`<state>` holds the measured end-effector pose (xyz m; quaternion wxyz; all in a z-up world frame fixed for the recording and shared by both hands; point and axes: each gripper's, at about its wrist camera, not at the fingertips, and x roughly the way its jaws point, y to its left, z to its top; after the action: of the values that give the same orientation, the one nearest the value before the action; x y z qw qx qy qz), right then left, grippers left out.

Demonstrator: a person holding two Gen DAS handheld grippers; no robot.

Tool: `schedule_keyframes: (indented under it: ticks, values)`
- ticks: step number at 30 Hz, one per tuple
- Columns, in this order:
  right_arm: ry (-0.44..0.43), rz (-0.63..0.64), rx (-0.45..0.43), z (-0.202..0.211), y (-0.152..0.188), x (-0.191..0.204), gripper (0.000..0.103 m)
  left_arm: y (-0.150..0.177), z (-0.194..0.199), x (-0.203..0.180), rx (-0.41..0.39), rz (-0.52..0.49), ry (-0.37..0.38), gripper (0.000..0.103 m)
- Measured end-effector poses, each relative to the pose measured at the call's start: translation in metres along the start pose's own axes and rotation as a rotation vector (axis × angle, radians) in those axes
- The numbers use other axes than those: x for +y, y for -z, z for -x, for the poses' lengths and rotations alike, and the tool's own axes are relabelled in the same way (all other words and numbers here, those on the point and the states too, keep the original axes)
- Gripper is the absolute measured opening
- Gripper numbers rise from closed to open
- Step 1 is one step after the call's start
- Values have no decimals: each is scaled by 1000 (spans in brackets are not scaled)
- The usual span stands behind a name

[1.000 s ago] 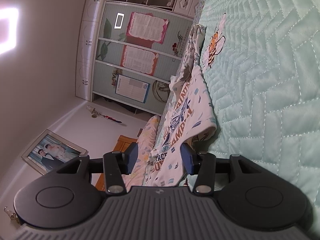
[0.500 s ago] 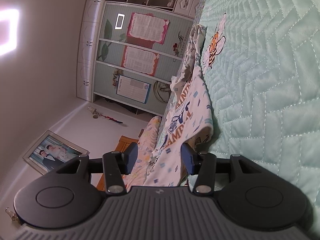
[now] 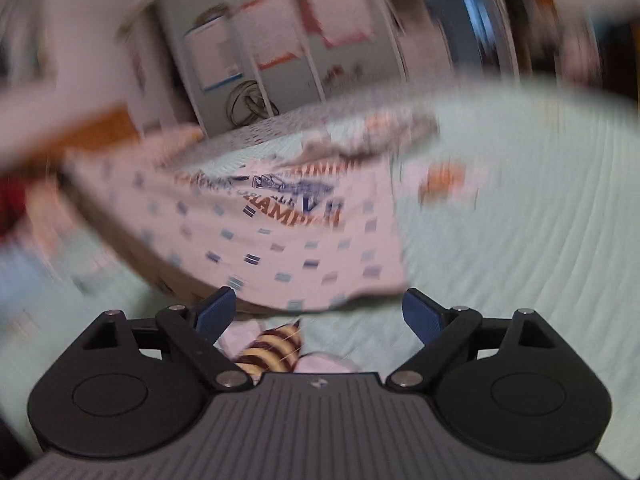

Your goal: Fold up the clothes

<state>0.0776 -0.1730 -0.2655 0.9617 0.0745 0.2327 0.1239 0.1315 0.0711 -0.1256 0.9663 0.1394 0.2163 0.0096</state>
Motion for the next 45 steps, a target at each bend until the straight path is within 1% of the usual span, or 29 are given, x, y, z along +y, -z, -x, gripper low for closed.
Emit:
schedule_keyframes:
  ticks: [1, 2, 3, 4, 5, 7, 9, 12, 13, 16, 18, 21, 23, 24, 26, 28, 30, 32, 36, 38, 41, 43, 45]
  values:
    - [31, 84, -13, 1, -1, 11, 92, -5, 1, -1, 0, 4, 7, 6]
    - [51, 122, 6, -5, 1, 15, 92, -9, 3, -1, -3, 7, 10, 5]
    - [73, 142, 47, -15, 3, 18, 92, -11, 4, -3, -5, 2, 12, 3]
    - [84, 143, 80, -24, 5, 20, 91, -14, 5, -4, -7, -3, 14, 3]
    - [81, 133, 85, -28, 5, 24, 90, -16, 6, -6, -10, -8, 16, 3]
    - [58, 124, 50, -30, 2, 33, 90, -16, 6, -10, -13, -31, 15, 3]
    - [57, 151, 29, -35, 3, 46, 91, -11, 2, -15, -8, -60, 15, 3]
    - [81, 189, 17, -48, 3, 62, 91, 0, -7, -18, 21, -70, 20, 3]
    - [101, 198, 25, -54, 3, 64, 91, 3, -7, -18, 26, -67, 20, 3]
    - [137, 210, 105, -75, 3, 65, 91, 9, -8, -17, 25, -62, 15, 3]
    - [128, 224, 119, -77, 1, 69, 90, 6, -4, -12, 7, -52, 12, 3]
    - [124, 303, 53, -68, 2, 86, 91, 0, 0, -6, -18, -34, 11, 3]
    - [142, 354, 37, -71, 3, 97, 91, -4, 2, -4, -32, -26, 12, 3]
    - [158, 358, 39, -74, 3, 98, 91, -5, 3, -4, -37, -25, 12, 3]
    - [201, 329, 54, -83, -1, 93, 91, -4, 4, -2, -43, -19, 12, 3]
    - [251, 268, 66, -87, -6, 81, 91, -3, 4, -1, -46, -17, 8, 3]
    - [291, 195, 58, -85, -10, 66, 91, -1, 3, 1, -42, -9, 7, 3]
    - [349, 175, 44, -80, -11, 54, 91, 1, 2, 3, -38, -3, 4, 3]
    - [383, 98, 89, -85, -13, 25, 92, 6, -1, 6, -29, 2, -3, 3]
    - [400, 59, 111, -88, -14, 11, 98, 10, -3, 7, -19, 6, -7, 3]
    - [418, 7, 144, -92, -14, -9, 100, 16, -6, 9, -2, 14, -14, 3]
    - [386, 23, 159, -91, -13, -5, 100, 17, -6, 12, -2, 25, -22, 3]
    - [391, 30, 159, -92, -13, -6, 100, 18, -5, 15, -4, 35, -27, 3]
